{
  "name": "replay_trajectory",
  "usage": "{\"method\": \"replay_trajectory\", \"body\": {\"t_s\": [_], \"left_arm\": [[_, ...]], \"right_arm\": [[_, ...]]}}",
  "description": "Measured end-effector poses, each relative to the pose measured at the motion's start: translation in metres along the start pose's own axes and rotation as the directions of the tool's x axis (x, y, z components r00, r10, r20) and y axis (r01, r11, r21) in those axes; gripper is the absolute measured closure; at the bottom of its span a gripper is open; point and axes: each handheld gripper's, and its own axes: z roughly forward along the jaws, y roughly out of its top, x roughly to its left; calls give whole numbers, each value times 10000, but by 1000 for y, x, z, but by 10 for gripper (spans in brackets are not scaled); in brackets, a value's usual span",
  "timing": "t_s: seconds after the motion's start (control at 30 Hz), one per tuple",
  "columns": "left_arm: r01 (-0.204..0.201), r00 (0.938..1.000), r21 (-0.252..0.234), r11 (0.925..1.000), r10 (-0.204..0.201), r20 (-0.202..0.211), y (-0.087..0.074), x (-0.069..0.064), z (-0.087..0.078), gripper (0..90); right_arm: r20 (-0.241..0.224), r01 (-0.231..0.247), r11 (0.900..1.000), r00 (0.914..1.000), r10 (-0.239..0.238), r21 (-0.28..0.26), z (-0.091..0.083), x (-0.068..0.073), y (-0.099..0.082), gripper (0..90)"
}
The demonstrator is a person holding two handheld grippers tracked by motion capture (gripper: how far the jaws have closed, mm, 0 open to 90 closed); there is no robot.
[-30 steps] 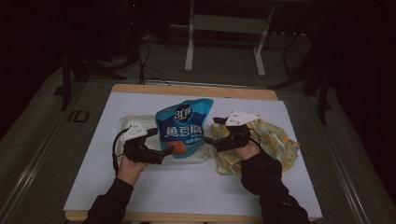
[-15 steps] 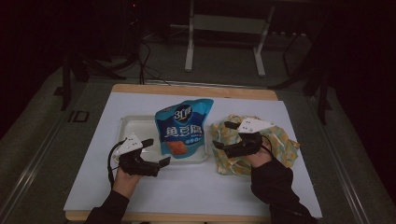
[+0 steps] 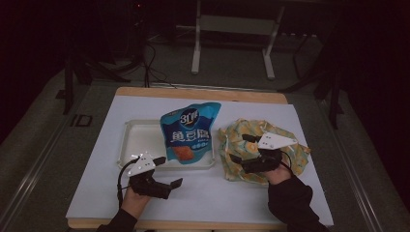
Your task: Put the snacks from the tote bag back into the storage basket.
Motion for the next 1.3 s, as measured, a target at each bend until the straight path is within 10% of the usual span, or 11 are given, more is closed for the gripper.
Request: {"method": "replay_trajectory", "body": {"t_s": [0.57,1.3], "left_arm": [[-683,9893,194,9975,652,1304,5,-31,22,14],[-969,9738,36,9953,941,2068,18,-38,55,14]], "right_arm": [[371,-189,9997,9991,194,-140,-43,12,-31,154],[1747,-764,9968,9814,791,-224,-75,16,-67,154]]}}
